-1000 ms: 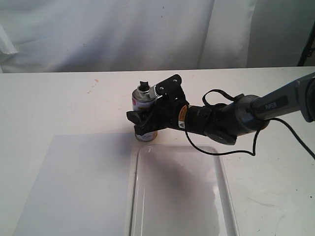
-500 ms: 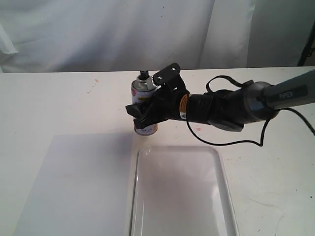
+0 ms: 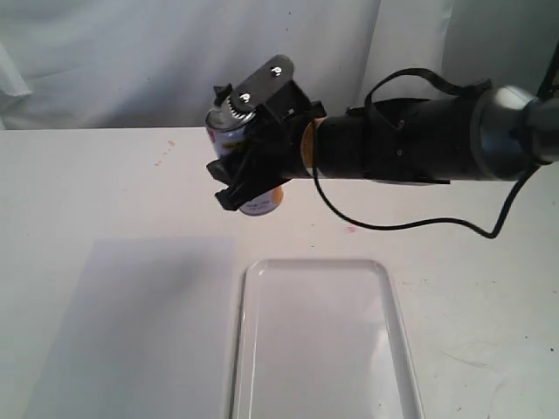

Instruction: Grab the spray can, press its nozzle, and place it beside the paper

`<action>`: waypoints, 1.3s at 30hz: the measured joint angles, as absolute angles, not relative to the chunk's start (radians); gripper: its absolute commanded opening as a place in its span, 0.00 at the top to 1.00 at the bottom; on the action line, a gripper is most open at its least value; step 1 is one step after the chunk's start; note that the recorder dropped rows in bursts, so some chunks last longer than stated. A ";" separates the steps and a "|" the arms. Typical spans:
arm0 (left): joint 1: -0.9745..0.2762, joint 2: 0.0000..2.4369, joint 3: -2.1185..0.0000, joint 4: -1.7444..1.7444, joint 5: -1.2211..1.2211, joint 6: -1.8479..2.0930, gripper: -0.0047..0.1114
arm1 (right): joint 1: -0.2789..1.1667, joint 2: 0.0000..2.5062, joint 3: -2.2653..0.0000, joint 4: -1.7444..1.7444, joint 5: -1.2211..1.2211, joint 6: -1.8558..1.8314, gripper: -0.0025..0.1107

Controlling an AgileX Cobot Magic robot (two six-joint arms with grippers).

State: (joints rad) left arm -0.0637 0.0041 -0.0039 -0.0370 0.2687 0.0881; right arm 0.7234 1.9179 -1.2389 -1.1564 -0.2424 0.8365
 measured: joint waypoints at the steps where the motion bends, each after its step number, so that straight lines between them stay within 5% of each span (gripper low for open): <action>1: -0.064 0.004 -0.004 -0.037 0.269 0.088 0.96 | 0.746 1.911 -1.239 -1.161 -0.214 0.834 0.98; 18: -0.064 0.004 -0.004 -0.037 0.269 0.088 0.96 | 1.095 1.915 -1.287 -1.396 0.390 0.775 0.98; 39: -0.064 0.004 -0.004 -0.037 0.269 0.088 0.96 | 1.128 2.040 -1.289 -1.650 0.483 0.641 0.98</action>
